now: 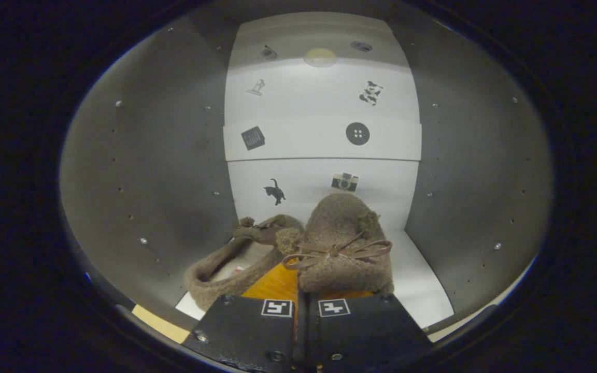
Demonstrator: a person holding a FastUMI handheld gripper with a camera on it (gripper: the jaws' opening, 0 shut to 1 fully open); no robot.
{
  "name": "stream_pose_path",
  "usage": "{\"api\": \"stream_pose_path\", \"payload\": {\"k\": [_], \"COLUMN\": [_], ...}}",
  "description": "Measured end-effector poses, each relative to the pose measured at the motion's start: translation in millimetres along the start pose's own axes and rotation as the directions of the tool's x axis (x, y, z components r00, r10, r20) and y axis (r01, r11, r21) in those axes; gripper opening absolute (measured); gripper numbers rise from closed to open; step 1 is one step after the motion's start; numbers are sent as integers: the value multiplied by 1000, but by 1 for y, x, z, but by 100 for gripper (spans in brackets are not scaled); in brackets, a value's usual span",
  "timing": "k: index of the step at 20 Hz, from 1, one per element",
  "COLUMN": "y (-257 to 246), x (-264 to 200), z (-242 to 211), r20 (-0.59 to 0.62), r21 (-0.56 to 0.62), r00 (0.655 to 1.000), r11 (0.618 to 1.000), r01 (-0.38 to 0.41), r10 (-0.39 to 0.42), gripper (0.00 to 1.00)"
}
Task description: Open the shoe cabinet door, grab the shoes and put them into the shoe cabinet, then close the shoe cabinet door.
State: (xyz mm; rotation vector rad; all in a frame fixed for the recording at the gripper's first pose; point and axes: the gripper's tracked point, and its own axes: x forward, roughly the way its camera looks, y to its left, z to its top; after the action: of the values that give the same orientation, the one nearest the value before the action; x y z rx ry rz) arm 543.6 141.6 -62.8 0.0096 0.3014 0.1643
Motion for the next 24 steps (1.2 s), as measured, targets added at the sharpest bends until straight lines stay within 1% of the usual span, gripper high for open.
{"api": "stream_pose_path", "payload": {"k": [4,7,10,14,16,17,18,21,22,24], "y": [-10,-15,-16,-18,-11,-3,3,2,0,0], "x": [25,36,40,40,34,31,27,5,-4,-25], "z": [-5,-13,-16,-18,-18,-18,-18,-12,-9,-9], "r20": [-45,-90,-124,-170,-185,-183,-181,-141,-123,-90], "r21": [36,12,21,-15,18,37,41,-4,-11,-26], "r00": [998,994,990,980,979,982,983,988,990,993], "r11": [999,998,998,994,996,998,999,998,998,997], "r01": [36,56,64,104,84,51,29,56,65,75], "r10": [-35,-55,-61,-105,-80,-44,-21,-56,-66,-77], "gripper": [5,6,6,14,18,20,31,64,64,73]}}
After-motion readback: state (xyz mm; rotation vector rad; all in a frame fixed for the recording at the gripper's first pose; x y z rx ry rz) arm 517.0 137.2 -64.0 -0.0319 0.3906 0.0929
